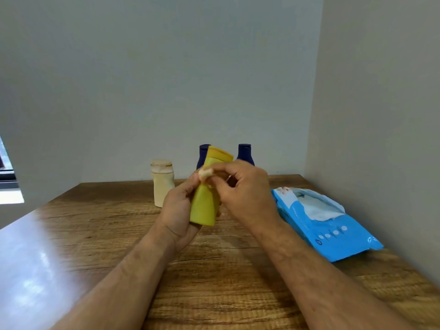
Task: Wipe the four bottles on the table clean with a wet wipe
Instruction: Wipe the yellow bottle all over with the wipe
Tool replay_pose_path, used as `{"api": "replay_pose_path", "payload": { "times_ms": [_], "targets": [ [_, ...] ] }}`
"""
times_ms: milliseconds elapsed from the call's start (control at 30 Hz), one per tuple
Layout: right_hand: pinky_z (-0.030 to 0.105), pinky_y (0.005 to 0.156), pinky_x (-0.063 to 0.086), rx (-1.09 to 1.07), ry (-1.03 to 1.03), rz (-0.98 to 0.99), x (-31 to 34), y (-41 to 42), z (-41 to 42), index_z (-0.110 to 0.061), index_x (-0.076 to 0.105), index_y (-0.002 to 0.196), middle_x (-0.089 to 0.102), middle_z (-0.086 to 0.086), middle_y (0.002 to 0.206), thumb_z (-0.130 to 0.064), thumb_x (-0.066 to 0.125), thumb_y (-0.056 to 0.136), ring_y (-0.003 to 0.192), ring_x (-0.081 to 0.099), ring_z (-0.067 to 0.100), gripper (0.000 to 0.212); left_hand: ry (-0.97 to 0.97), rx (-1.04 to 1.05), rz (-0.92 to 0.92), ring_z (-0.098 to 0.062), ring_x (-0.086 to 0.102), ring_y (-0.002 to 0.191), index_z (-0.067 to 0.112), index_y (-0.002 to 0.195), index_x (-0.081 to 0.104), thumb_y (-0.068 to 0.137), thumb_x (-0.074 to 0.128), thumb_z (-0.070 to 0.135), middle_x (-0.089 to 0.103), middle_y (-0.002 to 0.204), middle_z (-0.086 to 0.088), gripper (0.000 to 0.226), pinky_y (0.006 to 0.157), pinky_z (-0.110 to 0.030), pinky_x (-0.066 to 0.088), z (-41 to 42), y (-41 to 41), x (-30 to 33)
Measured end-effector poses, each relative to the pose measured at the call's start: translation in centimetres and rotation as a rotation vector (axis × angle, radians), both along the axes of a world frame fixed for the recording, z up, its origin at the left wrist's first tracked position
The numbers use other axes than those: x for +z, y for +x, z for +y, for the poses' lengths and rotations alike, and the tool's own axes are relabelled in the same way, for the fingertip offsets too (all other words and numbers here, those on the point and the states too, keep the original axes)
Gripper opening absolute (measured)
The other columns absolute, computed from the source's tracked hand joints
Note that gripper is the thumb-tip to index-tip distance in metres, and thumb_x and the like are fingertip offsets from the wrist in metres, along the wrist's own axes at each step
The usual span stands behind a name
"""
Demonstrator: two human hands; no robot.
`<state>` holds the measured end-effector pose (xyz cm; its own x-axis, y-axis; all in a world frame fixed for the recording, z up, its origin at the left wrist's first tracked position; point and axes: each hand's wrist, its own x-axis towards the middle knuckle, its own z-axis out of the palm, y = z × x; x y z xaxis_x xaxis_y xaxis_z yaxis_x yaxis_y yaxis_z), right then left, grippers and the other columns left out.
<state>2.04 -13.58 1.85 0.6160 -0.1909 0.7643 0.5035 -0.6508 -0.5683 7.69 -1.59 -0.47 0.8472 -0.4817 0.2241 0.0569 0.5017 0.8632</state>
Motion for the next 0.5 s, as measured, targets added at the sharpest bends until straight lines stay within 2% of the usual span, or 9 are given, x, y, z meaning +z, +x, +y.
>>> {"api": "replay_pose_path", "payload": {
  "times_ms": [133, 200, 267, 300, 400, 500],
  "targets": [
    [0.006, 0.072, 0.048, -0.209, 0.085, -0.142, 0.32, 0.32, -0.89, -0.026, 0.073, 0.110, 0.066, -0.012, 0.093, -0.031, 0.071, 0.088, 0.084, 0.059, -0.002, 0.022, 0.106, 0.010, -0.071, -0.028, 0.062, 0.087, 0.028, 0.123, 0.071, 0.104, 0.040, 0.036, 0.072, 0.108, -0.017, 0.037, 0.073, -0.039, 0.049, -0.28, -0.35, -0.46],
    [0.009, 0.074, 0.049, -0.206, 0.073, -0.152, 0.26, 0.28, -0.89, -0.026, 0.072, 0.110, 0.067, -0.010, 0.095, -0.029, 0.071, 0.088, 0.086, 0.060, 0.001, 0.022, 0.111, 0.025, -0.107, -0.030, 0.062, 0.093, 0.031, 0.123, 0.070, 0.103, 0.039, 0.037, 0.072, 0.114, -0.016, 0.037, 0.078, -0.043, 0.048, -0.30, -0.38, -0.48],
    [0.010, 0.074, 0.050, -0.121, -0.009, -0.133, 0.06, 0.23, -0.52, -0.028, 0.073, 0.107, 0.066, -0.010, 0.095, -0.025, 0.071, 0.087, 0.087, 0.061, 0.001, 0.020, 0.089, 0.036, -0.123, -0.033, 0.061, 0.101, 0.025, 0.122, 0.070, 0.104, 0.039, 0.036, 0.070, 0.119, -0.020, 0.038, 0.088, -0.051, 0.046, -0.28, -0.40, -0.43],
    [0.008, 0.077, 0.048, -0.068, -0.057, -0.119, -0.04, 0.19, -0.26, -0.028, 0.073, 0.106, 0.066, -0.011, 0.098, -0.023, 0.071, 0.088, 0.090, 0.061, 0.000, 0.019, 0.074, 0.047, -0.115, -0.032, 0.063, 0.101, 0.020, 0.119, 0.071, 0.104, 0.039, 0.034, 0.071, 0.115, -0.019, 0.038, 0.089, -0.051, 0.046, -0.24, -0.40, -0.36],
    [0.006, 0.086, 0.045, -0.024, -0.166, -0.113, -0.24, 0.03, 0.02, -0.024, 0.073, 0.108, 0.065, -0.009, 0.108, -0.019, 0.069, 0.089, 0.098, 0.059, 0.000, 0.020, 0.051, 0.061, -0.110, -0.027, 0.066, 0.091, 0.013, 0.112, 0.070, 0.106, 0.037, 0.025, 0.075, 0.101, -0.015, 0.036, 0.083, -0.045, 0.049, -0.24, -0.29, -0.37],
    [0.012, 0.081, 0.050, -0.129, -0.144, -0.157, -0.13, 0.07, -0.37, -0.024, 0.070, 0.109, 0.064, -0.010, 0.102, -0.024, 0.068, 0.090, 0.091, 0.059, 0.002, 0.020, 0.041, 0.035, -0.119, -0.030, 0.065, 0.092, 0.016, 0.119, 0.069, 0.104, 0.040, 0.032, 0.073, 0.108, -0.017, 0.036, 0.084, -0.050, 0.049, -0.42, -0.35, -0.33]
  ]
}}
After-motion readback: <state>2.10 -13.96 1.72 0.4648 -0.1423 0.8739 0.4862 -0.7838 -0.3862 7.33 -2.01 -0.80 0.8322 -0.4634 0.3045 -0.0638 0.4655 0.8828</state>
